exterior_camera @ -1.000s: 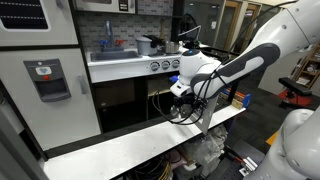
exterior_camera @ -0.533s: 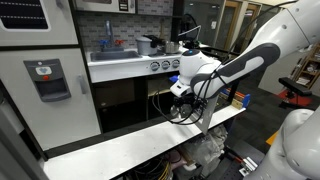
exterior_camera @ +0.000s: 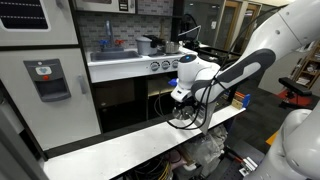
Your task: Open the kitchen cabinet, take the lid off the silver pot and put it in the kitchen cabinet
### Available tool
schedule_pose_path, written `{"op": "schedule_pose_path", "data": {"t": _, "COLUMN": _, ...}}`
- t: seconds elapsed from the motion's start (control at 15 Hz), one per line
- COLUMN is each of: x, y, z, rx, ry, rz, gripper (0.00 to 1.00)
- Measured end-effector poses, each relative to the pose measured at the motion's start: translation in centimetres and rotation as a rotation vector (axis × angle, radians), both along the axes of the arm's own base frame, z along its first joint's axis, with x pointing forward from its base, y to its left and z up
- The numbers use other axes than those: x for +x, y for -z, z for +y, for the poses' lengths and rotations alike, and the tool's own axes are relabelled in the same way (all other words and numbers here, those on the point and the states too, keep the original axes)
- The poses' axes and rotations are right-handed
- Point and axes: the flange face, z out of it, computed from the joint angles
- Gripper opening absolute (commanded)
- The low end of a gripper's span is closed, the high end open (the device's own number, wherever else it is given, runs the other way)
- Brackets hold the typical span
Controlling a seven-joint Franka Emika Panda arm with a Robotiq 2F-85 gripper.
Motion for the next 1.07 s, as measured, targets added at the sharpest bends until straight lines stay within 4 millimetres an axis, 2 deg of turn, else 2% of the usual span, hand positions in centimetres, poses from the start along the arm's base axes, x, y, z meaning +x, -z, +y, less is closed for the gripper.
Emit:
{"op": "schedule_pose_path", "data": {"t": 0.33, "x": 0.4, "y": 3.6, "z": 0.3, "rx": -0.111, "ry": -0.160, "rz": 0.043, "gripper": 0.44}}
{"op": "schedule_pose_path", "data": {"t": 0.73, "x": 1.3, "y": 6.3, "z": 2.2, "rx": -0.230, "ry": -0.446, "rz": 0.109, "gripper": 0.44}}
{"op": "schedule_pose_path", "data": {"t": 1.07, "x": 2.2, "y": 8.6, "z": 2.8, "rx": -0.329, "ry": -0.693, "rz": 0.189, "gripper": 0.44}}
